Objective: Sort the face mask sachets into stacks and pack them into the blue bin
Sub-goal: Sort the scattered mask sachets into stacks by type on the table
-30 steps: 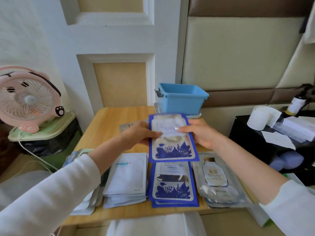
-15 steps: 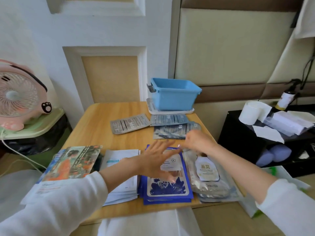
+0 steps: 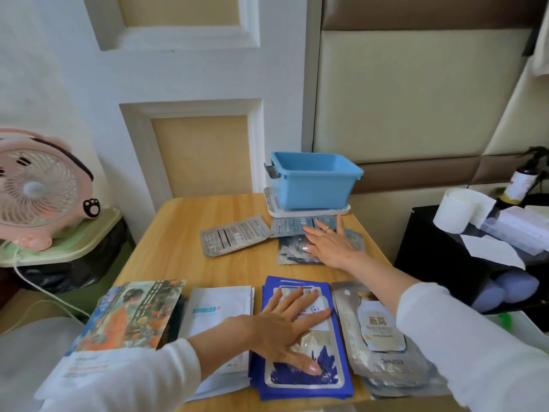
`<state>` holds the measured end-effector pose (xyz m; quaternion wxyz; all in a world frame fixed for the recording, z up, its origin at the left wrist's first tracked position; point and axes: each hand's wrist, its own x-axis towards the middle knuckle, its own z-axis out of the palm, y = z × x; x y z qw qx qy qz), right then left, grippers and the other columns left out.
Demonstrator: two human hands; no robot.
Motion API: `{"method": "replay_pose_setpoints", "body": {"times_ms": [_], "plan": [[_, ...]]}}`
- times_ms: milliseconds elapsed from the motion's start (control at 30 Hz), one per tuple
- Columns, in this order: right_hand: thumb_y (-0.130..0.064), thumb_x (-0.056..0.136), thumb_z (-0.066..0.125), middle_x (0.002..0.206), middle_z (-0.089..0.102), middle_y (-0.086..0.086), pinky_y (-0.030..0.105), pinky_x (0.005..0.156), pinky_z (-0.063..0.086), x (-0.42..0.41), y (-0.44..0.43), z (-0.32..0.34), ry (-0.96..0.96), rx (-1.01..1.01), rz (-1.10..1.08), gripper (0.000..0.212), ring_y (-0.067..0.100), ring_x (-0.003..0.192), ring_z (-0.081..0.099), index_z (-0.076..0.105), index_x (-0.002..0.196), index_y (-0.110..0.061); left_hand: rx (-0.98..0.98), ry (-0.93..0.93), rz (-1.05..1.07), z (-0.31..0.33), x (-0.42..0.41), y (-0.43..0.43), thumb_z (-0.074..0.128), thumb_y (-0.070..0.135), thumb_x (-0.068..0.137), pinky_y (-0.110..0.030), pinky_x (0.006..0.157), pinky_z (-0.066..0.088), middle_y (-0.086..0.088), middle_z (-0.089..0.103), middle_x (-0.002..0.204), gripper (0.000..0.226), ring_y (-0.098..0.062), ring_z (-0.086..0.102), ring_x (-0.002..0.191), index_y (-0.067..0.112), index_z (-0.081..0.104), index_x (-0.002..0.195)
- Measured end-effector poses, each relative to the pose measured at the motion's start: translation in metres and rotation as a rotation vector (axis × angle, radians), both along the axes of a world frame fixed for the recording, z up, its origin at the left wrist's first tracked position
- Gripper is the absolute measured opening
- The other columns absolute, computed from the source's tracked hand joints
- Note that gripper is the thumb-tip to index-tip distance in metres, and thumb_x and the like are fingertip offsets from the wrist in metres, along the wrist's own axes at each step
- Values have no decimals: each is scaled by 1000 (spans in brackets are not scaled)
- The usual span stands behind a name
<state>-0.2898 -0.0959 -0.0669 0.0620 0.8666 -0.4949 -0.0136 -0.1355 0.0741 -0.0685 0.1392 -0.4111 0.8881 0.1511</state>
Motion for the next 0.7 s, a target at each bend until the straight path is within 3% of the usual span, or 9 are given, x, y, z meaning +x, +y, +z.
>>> {"method": "replay_pose_setpoints", "body": {"times_ms": [67,133,200,233,300,367,433,533,700], "plan": [[-33,99,41,148,40,-9,60,110,-17,-2,2,17,-91,-127,43,41,18,141,27,46,138,-23,19,16,12,-1,1,-2,22,85,60,-45,105,-24,7,-33,151,95,-19,-37,133,50,-26,134],[-22,95,51,128,60,-3,56,116,-3,-8,8,43,-315,-231,96,29,20,123,50,63,122,-20,96,101,77,6,4,-5,39,70,80,-45,111,-16,6,-23,156,88,-18,-27,140,42,-14,145],[-4,90,57,105,71,7,41,105,39,-16,22,74,-743,-250,75,22,22,96,62,72,104,-10,240,427,289,19,6,-10,50,57,86,-41,118,6,4,1,159,84,-17,1,146,30,3,150],[4,86,59,96,72,8,26,89,49,-21,31,88,-957,-225,34,22,18,84,63,74,97,-6,289,673,423,28,4,-13,55,58,83,-37,117,18,5,15,157,87,-15,15,144,26,11,150],[13,79,60,86,72,6,8,68,47,-31,52,108,-1246,-122,-68,24,7,73,61,75,83,-6,295,1122,663,45,0,-22,64,55,78,-31,109,32,8,35,145,86,-12,34,134,21,24,146],[15,77,60,80,68,4,15,61,48,-39,69,111,-1436,55,-187,31,8,70,60,67,75,-14,341,1411,808,57,-7,-32,70,45,77,-33,103,41,1,55,132,74,-17,53,122,16,40,137],[13,78,60,77,62,4,26,62,47,-49,81,103,-1533,209,-318,30,15,72,58,60,81,-17,330,1586,867,62,-14,-37,70,27,81,-34,84,54,-6,68,111,51,-21,68,98,8,53,125],[14,78,59,75,58,3,28,62,44,-65,95,88,-1591,367,-424,34,18,73,58,59,99,-13,252,1591,958,63,-24,-34,65,6,84,-27,61,57,-9,72,87,18,-17,71,70,-1,64,101],[16,78,58,74,64,5,29,67,50,-80,103,79,-1576,567,-403,34,20,75,64,64,99,-10,249,1512,1027,55,-27,-31,68,2,81,-35,70,60,-18,71,90,20,-27,69,75,-7,64,99]]}}
